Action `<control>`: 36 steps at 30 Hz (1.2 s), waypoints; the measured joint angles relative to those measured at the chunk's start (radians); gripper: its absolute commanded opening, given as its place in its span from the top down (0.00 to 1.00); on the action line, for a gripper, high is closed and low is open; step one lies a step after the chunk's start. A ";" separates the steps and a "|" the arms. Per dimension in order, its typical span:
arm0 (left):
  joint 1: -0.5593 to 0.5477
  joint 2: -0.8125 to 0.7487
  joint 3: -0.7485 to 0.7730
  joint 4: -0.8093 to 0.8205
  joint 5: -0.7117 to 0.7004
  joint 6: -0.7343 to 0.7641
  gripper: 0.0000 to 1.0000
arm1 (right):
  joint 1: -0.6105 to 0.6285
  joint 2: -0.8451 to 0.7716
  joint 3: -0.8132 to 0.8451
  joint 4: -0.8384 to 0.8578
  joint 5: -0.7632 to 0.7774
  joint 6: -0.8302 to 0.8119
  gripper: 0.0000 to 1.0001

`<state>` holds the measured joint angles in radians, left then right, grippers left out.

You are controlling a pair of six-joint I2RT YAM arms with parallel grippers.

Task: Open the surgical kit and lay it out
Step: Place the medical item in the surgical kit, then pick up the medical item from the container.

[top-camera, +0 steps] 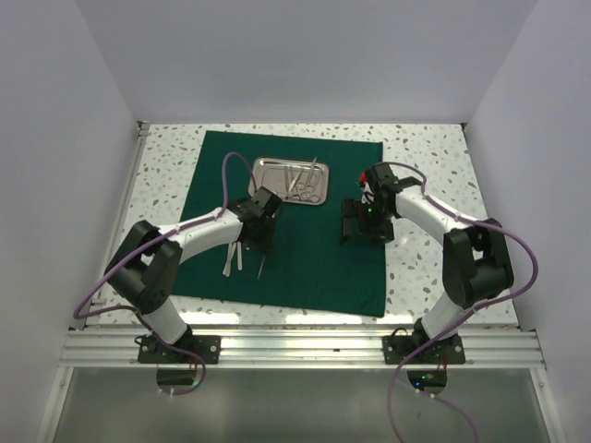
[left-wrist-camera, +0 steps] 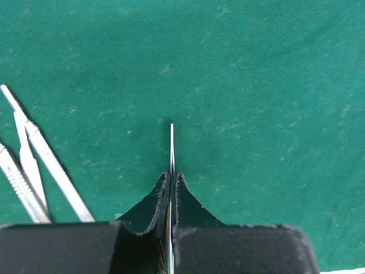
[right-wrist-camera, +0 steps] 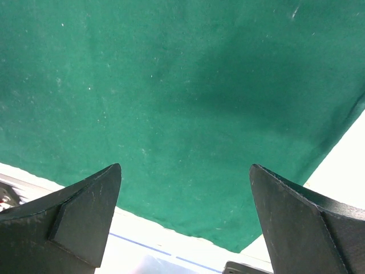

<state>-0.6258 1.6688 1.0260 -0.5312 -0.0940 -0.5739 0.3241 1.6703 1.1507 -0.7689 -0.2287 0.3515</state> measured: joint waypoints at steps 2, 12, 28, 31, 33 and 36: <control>-0.011 0.000 -0.006 0.016 -0.007 -0.014 1.00 | 0.000 -0.002 -0.009 0.004 -0.006 0.004 0.02; -0.018 0.002 0.035 0.038 -0.025 -0.026 0.76 | 0.000 -0.002 -0.013 0.008 -0.017 0.008 0.01; 0.021 0.311 0.692 -0.092 -0.069 0.088 0.75 | 0.000 -0.013 0.002 -0.004 0.042 0.002 0.02; 0.062 0.439 0.827 -0.111 -0.066 0.116 0.75 | 0.000 -0.027 0.007 -0.014 0.064 -0.006 0.01; 0.089 0.507 0.896 -0.128 -0.065 0.127 0.75 | 0.000 -0.040 0.008 -0.025 0.083 -0.015 0.02; 0.125 0.596 0.981 -0.151 -0.065 0.149 0.75 | 0.000 -0.056 0.008 -0.035 0.111 -0.026 0.02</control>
<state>-0.5007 2.2650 2.0068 -0.6827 -0.1589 -0.4252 0.3241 1.6142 1.1591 -0.8040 -0.1173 0.3256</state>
